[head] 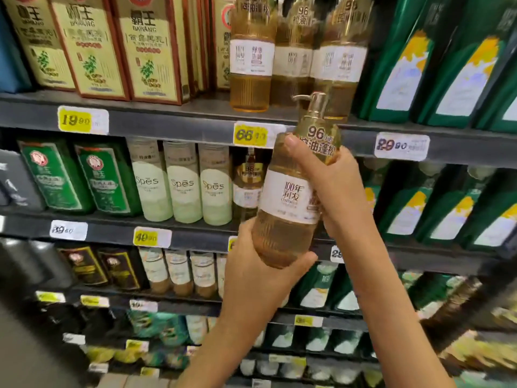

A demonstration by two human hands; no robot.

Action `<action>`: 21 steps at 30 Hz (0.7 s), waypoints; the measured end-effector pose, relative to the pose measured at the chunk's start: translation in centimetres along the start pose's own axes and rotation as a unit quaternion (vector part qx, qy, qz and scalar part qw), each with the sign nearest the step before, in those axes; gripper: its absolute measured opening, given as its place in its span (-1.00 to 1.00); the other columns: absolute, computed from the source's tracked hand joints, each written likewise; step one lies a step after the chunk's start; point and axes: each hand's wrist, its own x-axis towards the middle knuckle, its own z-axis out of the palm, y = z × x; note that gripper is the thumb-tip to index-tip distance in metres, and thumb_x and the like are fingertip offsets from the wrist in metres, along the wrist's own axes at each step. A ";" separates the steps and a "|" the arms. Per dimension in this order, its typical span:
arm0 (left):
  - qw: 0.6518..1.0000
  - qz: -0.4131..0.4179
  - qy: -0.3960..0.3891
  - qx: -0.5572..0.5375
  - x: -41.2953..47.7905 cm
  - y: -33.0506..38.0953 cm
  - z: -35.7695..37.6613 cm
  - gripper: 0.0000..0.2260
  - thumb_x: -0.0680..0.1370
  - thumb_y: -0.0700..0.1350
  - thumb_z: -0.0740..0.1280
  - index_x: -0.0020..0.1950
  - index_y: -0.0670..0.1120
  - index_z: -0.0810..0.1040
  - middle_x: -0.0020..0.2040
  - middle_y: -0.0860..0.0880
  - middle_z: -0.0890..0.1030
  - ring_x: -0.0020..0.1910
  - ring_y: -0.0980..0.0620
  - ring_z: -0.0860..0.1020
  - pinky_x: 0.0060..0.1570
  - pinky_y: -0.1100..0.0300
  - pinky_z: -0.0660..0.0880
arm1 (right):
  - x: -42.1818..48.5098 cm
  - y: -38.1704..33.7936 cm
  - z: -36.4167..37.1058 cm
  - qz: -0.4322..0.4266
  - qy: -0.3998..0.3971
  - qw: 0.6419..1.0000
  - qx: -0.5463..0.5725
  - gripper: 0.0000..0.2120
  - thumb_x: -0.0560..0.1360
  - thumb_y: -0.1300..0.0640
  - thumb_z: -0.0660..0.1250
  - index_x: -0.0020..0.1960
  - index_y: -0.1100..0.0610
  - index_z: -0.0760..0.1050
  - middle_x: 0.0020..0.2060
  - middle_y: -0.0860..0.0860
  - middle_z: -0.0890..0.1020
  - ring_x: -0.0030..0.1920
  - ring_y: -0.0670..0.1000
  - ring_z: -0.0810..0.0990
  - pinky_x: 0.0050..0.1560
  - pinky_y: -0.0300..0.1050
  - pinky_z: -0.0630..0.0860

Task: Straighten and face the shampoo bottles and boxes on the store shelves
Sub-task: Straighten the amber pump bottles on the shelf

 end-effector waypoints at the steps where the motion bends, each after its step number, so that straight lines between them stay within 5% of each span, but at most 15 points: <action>1: 1.000 -0.018 0.000 0.005 -0.4 -0.3 -0.1 -0.39 0.11 0.30 0.45 0.10 0.19 0.41 -0.09 0.22 0.62 -0.11 0.28 0.58 -0.18 0.34 0.53 | -0.5 0.8 0.2 0.014 -0.001 1.000 0.005 -0.55 0.24 -0.15 0.52 -0.02 0.10 0.55 -0.16 -0.02 0.70 -0.11 -0.01 0.68 -0.07 -0.04 0.58; 5: 0.996 -0.087 -0.010 0.007 -1.7 -1.7 -0.3 -0.44 0.10 0.19 0.49 0.04 0.13 0.44 -0.11 0.16 0.64 -0.12 0.20 0.61 -0.12 0.08 0.59 | -3.2 4.1 1.6 0.078 0.026 0.995 -0.054 -0.28 0.17 -0.21 0.50 0.19 0.13 0.39 0.00 -0.01 0.61 -0.01 -0.06 0.61 -0.08 -0.18 0.55; 9: 0.989 -0.128 -0.069 -0.001 -2.7 -3.2 -1.8 -0.56 0.14 0.12 0.49 -0.03 0.16 0.49 -0.16 0.19 0.66 -0.20 0.27 0.61 -0.33 0.39 0.51 | -5.4 6.8 0.8 0.168 -0.018 0.983 0.073 -0.13 0.13 -0.29 0.45 0.32 0.11 0.37 0.10 0.00 0.63 0.09 -0.01 0.63 0.14 -0.04 0.55; 14: 0.947 -0.194 -0.217 -0.138 -3.5 -3.7 -3.5 -0.46 0.15 0.24 0.41 0.07 0.08 0.57 0.00 0.09 0.67 0.01 0.12 0.62 -0.10 0.31 0.54 | -6.3 9.0 -1.3 0.237 -0.165 0.921 0.263 -0.53 0.41 -0.20 0.28 0.21 0.02 0.55 0.14 0.03 0.64 0.16 0.01 0.61 0.05 -0.14 0.59; 17: 0.890 -0.235 -0.284 -0.267 -4.3 -3.7 -3.8 -0.44 0.20 0.26 0.49 0.12 0.03 0.61 0.11 -0.09 0.64 0.11 -0.06 0.60 -0.02 0.14 0.57 | -6.9 10.0 -1.5 0.219 -0.236 0.875 0.361 -0.54 0.44 -0.17 0.32 0.20 0.10 0.59 0.15 0.11 0.63 0.18 0.08 0.59 0.11 -0.06 0.55; 19: 0.875 -0.245 -0.314 -0.275 -4.0 -3.8 -4.2 -0.40 0.22 0.27 0.49 0.14 -0.03 0.61 0.12 -0.15 0.63 0.12 -0.12 0.59 0.01 0.09 0.56 | -6.9 10.4 -1.7 0.208 -0.230 0.882 0.355 -0.54 0.36 -0.16 0.44 0.15 0.09 0.62 0.12 0.10 0.65 0.15 0.07 0.61 0.06 -0.08 0.56; 21: 0.899 -0.263 -0.281 -0.212 -3.4 -3.8 -4.3 -0.51 0.32 0.23 0.42 0.12 -0.04 0.62 0.13 -0.14 0.63 0.15 -0.11 0.58 0.11 0.07 0.53 | -6.8 10.4 -1.8 0.204 -0.212 0.895 0.334 -0.61 0.38 -0.11 0.42 0.12 0.08 0.63 0.11 0.10 0.65 0.14 0.06 0.61 0.04 -0.09 0.57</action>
